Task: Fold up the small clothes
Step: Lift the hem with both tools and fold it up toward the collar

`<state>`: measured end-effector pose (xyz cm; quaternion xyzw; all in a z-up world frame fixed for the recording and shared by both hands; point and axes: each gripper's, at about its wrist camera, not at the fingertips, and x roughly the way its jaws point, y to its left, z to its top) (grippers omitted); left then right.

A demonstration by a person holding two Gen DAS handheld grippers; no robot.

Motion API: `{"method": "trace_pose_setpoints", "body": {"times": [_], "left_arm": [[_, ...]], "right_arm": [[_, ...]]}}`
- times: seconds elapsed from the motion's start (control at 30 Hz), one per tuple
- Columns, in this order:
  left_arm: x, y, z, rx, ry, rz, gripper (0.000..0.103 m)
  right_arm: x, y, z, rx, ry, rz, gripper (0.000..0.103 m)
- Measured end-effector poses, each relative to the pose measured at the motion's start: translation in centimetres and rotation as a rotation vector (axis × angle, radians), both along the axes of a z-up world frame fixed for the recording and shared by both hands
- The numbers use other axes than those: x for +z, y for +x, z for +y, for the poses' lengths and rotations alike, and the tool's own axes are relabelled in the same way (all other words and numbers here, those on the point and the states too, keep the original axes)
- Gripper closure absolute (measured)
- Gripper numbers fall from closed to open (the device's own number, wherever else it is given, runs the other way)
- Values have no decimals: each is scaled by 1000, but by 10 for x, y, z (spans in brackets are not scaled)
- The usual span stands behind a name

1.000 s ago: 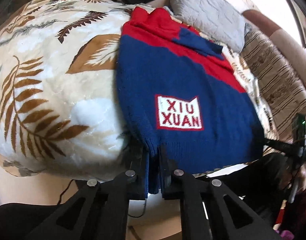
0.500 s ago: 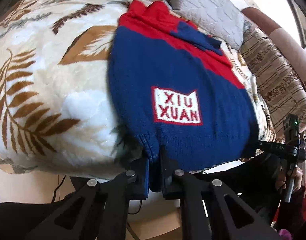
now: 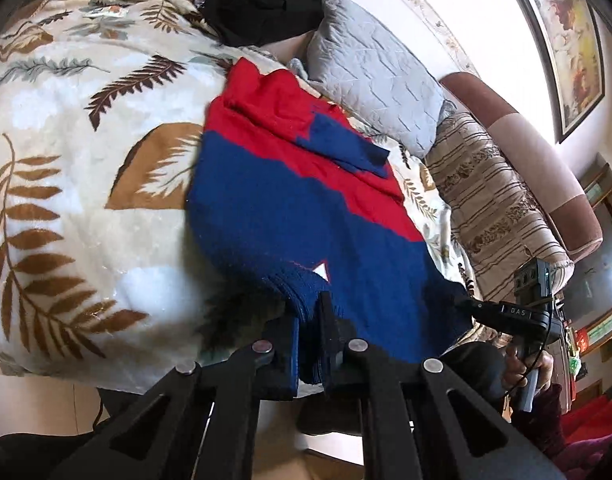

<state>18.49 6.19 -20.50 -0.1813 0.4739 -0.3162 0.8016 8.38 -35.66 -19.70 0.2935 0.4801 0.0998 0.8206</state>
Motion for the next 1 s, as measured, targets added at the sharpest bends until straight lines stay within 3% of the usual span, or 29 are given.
{"method": "trace_pose_setpoints", "body": {"times": [0.27,0.4,0.5,0.53,0.57,0.6,0.63,0.7,0.73,0.77,1.0], "left_arm": [[-29,3,-3,32,140,111,94],[-39,4,-5,49,194,158,77],[-41,4,-4,48,187,167,73],[-43,4,-3,49,177,171,74],[-45,3,-3,49,170,174,74],[-46,3,-2,51,166,175,77],[-45,2,-2,46,161,169,92],[-44,0,-2,27,152,155,94],[-41,-2,-4,21,155,139,95],[-37,-3,-5,13,155,121,95],[1,11,-5,-25,56,48,95]], "right_arm": [[-44,-3,5,8,-8,141,89],[-49,0,5,-12,-4,167,85],[-51,3,9,-12,-39,192,59],[-53,3,10,-1,-10,183,42],[-52,3,13,3,14,165,35],[-51,3,15,0,10,152,35],[-51,3,16,0,-5,143,35],[-51,5,24,16,-46,122,40],[-51,6,28,15,-88,131,60],[-50,7,28,20,-123,137,88],[-17,12,13,35,-45,64,92]]}}
